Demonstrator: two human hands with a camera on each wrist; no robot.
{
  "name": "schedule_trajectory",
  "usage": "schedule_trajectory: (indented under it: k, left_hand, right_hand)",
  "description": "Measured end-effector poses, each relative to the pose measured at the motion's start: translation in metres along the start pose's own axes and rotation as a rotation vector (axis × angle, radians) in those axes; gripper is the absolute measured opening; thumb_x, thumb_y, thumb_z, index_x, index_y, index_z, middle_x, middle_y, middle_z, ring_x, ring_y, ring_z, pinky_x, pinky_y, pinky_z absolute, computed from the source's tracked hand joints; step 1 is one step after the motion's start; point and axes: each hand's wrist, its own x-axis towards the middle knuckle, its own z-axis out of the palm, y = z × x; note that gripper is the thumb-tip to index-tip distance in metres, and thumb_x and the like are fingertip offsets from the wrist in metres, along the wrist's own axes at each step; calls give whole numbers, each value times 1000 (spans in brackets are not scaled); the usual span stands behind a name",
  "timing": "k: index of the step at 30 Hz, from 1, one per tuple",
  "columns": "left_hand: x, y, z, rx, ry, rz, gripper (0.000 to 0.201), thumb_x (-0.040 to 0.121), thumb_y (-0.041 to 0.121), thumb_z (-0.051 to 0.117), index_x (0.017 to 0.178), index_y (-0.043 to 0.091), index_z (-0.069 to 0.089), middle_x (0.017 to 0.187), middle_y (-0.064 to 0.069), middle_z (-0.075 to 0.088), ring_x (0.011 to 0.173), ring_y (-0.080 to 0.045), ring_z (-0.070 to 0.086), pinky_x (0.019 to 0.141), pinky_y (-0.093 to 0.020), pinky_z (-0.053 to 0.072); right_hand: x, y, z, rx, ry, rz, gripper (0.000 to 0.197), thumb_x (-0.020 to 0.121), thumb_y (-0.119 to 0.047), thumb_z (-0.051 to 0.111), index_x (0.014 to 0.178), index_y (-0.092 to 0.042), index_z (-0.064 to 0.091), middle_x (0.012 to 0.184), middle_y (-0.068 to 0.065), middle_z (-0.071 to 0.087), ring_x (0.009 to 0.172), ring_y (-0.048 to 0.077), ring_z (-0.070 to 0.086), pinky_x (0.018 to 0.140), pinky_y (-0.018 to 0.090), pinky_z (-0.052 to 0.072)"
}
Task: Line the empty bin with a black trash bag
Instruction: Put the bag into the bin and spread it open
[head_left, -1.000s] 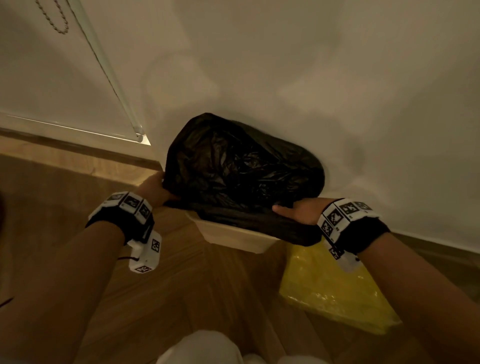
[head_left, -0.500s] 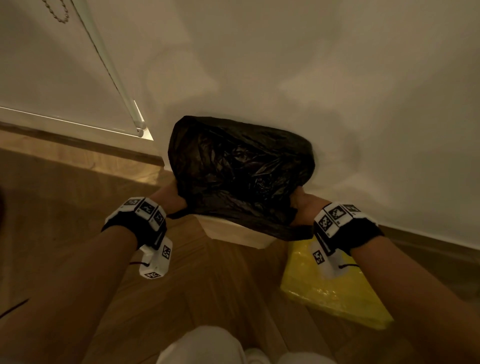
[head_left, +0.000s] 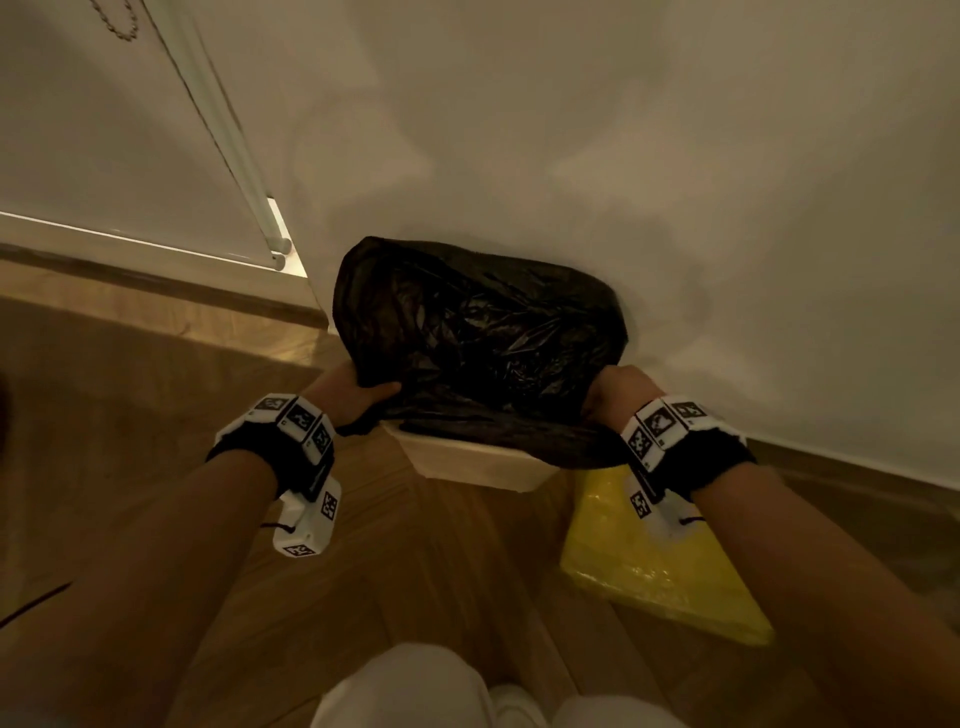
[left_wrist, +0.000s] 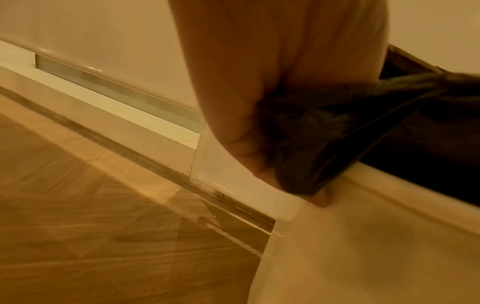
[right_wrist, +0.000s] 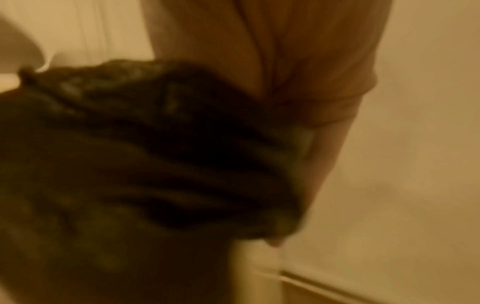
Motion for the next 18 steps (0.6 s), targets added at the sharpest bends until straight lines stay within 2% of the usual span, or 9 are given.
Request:
schedule_trajectory:
  k: [3, 5, 7, 10, 13, 15, 18]
  left_hand:
    - [-2, 2, -2, 28, 2, 29, 42, 93, 27, 51, 128, 4, 52, 128, -22, 58, 115, -35, 55, 95, -35, 42]
    - [-2, 2, -1, 29, -3, 41, 38, 93, 25, 51, 124, 2, 55, 122, -24, 60, 102, -32, 58, 85, -34, 43]
    - [-2, 2, 0, 30, -9, 62, 35, 93, 23, 51, 121, 2, 54, 120, -26, 60, 95, -32, 57, 86, -38, 44]
    - [-1, 3, -1, 86, 11, 84, 40, 92, 22, 53, 127, 4, 51, 126, -24, 57, 114, -36, 54, 95, -39, 43]
    - [-1, 6, 1, 97, 51, 92, 39, 90, 18, 53, 126, 2, 52, 127, -21, 57, 117, -35, 53, 94, -35, 42]
    - [-3, 7, 3, 106, 73, 89, 39, 91, 17, 52, 127, 1, 52, 128, -22, 56, 118, -35, 52, 96, -35, 41]
    - [-5, 5, 4, 116, 86, 79, 41, 91, 18, 54, 128, 2, 52, 129, -22, 56, 120, -35, 51, 98, -36, 40]
  right_hand:
    - [1, 2, -2, 102, 85, 62, 28, 85, -17, 58, 102, 3, 66, 109, 21, 67, 101, 35, 63, 83, 35, 50]
    - [0, 7, -7, 207, 182, 126, 26, 86, -12, 53, 104, 5, 59, 110, 25, 63, 102, 37, 61, 77, 33, 48]
    - [-2, 12, -9, 260, 248, 168, 24, 85, -8, 51, 104, 6, 56, 109, 27, 62, 100, 38, 60, 71, 30, 42]
    - [-6, 13, -6, 299, 244, 179, 31, 82, -12, 57, 109, 1, 55, 112, 25, 62, 101, 37, 60, 74, 30, 45]
    - [-8, 6, -3, 371, 230, 175, 41, 80, -28, 59, 116, -9, 52, 112, 18, 62, 101, 35, 60, 72, 27, 42]
    - [-7, 1, -3, 348, 236, 137, 45, 79, -37, 61, 115, -11, 53, 107, 15, 62, 100, 33, 61, 71, 27, 42]
    - [-6, -1, 2, 212, 210, 62, 35, 82, -30, 63, 105, -5, 61, 105, 17, 66, 97, 33, 63, 73, 31, 48]
